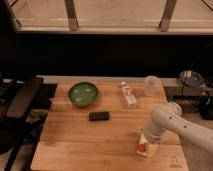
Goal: Place the pepper in the ceramic bowl
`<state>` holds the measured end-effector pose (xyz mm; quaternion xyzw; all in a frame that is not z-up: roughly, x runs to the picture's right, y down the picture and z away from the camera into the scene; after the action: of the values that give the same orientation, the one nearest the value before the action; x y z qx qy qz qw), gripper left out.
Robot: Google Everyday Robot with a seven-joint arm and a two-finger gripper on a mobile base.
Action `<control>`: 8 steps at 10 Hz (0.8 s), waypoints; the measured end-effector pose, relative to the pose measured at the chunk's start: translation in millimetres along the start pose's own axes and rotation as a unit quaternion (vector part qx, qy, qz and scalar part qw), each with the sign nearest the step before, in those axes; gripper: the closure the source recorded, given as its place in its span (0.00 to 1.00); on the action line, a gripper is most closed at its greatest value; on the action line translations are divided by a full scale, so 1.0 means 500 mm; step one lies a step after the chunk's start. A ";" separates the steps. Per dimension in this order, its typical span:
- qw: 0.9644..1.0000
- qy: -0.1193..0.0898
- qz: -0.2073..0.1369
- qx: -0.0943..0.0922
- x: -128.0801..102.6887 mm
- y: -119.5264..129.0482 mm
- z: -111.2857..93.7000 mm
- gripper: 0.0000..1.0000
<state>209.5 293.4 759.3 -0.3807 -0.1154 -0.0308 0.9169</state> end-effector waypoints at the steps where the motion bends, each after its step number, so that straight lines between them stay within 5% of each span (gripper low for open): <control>1: 1.000 0.003 0.000 0.000 0.000 0.001 0.000 0.31; 8: 0.998 0.040 -0.020 0.038 -0.048 0.013 -0.042 0.97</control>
<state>191.0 282.4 734.5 -0.3421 -0.0867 -0.0597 0.9338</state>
